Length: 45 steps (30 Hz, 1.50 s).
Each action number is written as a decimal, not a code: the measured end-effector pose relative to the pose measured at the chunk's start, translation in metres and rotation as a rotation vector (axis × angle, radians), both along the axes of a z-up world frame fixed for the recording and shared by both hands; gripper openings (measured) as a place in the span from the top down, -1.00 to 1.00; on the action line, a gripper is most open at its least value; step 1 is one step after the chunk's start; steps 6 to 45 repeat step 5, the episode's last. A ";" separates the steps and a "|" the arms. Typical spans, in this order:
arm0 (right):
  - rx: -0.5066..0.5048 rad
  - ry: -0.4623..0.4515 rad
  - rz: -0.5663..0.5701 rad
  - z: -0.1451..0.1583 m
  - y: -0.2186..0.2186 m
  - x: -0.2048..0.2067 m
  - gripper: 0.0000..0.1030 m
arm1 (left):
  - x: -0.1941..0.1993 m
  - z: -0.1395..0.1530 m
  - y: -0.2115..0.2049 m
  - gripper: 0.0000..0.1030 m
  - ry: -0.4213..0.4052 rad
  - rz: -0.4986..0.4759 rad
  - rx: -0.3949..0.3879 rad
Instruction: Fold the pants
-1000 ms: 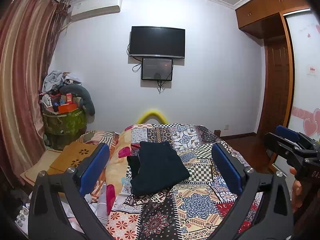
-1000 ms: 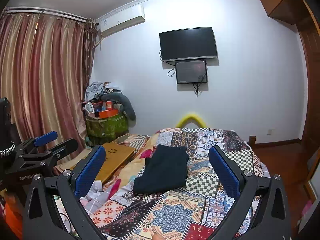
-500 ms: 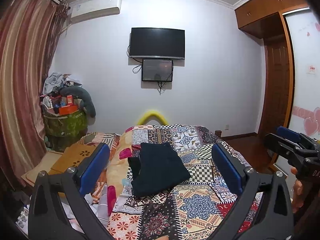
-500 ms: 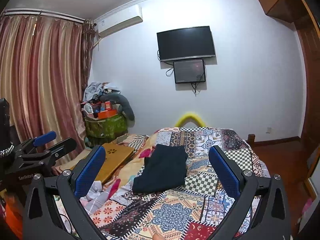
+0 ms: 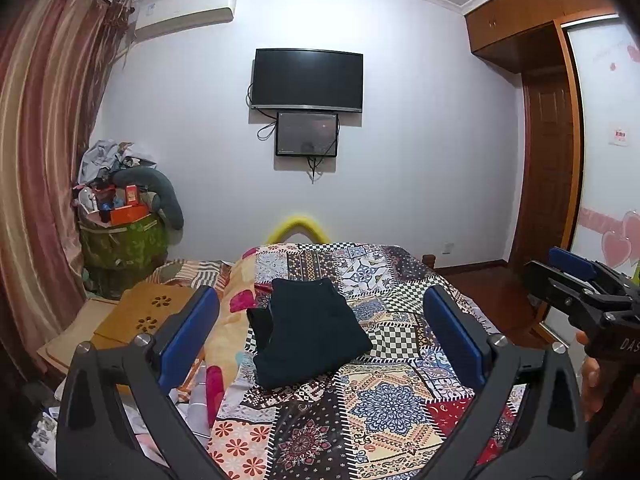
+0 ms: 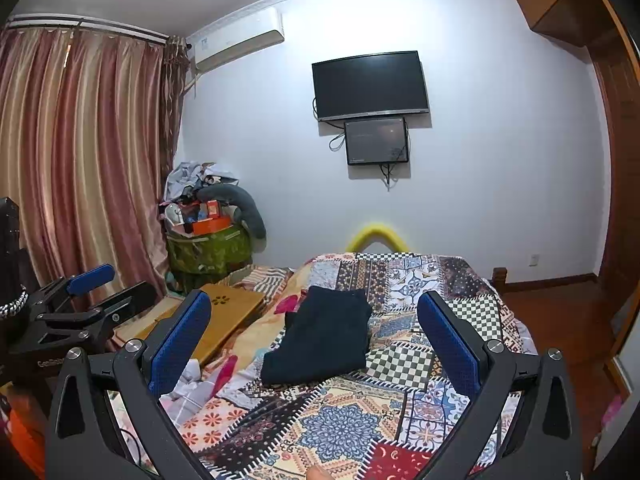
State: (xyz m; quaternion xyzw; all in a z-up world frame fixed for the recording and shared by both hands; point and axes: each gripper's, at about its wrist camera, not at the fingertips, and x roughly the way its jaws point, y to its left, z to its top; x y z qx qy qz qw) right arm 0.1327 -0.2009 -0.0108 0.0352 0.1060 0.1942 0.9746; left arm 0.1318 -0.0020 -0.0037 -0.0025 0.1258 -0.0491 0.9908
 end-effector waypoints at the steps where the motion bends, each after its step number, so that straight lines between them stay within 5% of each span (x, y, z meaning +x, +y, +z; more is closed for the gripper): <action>1: 0.000 0.001 -0.001 0.000 0.000 0.001 -0.99 | 0.000 -0.001 0.000 -1.00 0.002 -0.004 -0.002; 45: 0.004 0.007 0.000 -0.001 0.002 0.002 -0.99 | 0.001 -0.002 0.003 -1.00 0.009 -0.001 -0.008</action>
